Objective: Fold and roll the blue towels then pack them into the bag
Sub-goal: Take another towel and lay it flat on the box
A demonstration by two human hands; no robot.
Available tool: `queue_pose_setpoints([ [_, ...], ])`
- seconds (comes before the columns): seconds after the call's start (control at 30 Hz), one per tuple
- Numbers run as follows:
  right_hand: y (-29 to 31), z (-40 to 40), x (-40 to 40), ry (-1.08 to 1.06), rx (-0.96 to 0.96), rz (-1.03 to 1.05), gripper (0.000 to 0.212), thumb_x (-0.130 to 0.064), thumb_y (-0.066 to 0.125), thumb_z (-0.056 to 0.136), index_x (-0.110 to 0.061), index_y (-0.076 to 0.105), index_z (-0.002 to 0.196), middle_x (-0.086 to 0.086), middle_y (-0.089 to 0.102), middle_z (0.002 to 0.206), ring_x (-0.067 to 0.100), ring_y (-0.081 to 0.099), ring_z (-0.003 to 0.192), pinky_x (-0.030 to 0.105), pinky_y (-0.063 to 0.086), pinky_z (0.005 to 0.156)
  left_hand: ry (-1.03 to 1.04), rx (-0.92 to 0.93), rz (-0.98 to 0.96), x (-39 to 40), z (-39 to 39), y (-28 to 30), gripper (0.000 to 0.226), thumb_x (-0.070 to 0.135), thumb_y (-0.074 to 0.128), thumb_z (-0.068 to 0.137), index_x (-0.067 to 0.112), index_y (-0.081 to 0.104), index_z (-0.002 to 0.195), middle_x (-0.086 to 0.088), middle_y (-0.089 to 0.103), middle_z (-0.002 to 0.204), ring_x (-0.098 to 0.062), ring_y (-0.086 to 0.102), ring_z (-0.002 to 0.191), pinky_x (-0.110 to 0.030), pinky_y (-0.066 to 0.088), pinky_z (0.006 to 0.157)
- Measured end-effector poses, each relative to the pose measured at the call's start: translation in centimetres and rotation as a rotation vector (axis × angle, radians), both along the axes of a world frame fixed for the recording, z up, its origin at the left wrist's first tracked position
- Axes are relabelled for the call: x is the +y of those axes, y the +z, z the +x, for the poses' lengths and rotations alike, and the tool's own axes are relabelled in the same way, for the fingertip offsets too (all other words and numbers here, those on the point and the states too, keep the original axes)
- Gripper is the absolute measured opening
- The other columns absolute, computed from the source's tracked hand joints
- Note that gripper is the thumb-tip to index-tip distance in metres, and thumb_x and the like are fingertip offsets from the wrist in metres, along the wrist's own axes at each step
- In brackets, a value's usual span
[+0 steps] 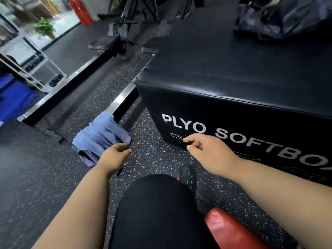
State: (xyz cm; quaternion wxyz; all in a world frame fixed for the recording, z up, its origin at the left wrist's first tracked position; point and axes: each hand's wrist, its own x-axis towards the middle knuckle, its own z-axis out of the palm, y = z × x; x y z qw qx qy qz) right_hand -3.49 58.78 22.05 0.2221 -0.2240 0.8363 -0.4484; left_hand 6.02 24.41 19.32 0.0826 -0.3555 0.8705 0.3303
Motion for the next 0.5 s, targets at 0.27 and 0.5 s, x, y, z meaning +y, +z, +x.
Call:
queue_pose_setpoints([
  [0.27,-4.2,-3.4,-13.3,0.103,-0.064,0.079,0.020,-0.036,0.058,0.104,-0.039,0.068,0.121,-0.029,0.064,0.080,0.010,0.063,0.060,0.030,0.054,0.061,0.293,-0.030,0.082,-10.1,0.9,-7.4,0.015,0.015,0.066,0.099,0.028,0.064,0.106,0.000,0.061,0.097,-0.013,0.058,0.079,-0.027,0.046,0.072],
  [0.5,-8.0,-7.3,-19.8,0.142,-0.137,0.099,0.015,-0.033,0.058,0.105,-0.040,0.068,0.113,-0.017,0.064,0.069,0.003,0.053,0.051,0.020,0.043,0.048,0.402,-0.001,0.108,-18.4,-1.9,-13.6,0.059,0.029,0.070,0.091,0.019,0.058,0.147,-0.011,0.060,0.142,-0.032,0.064,0.115,-0.041,0.054,0.093],
])
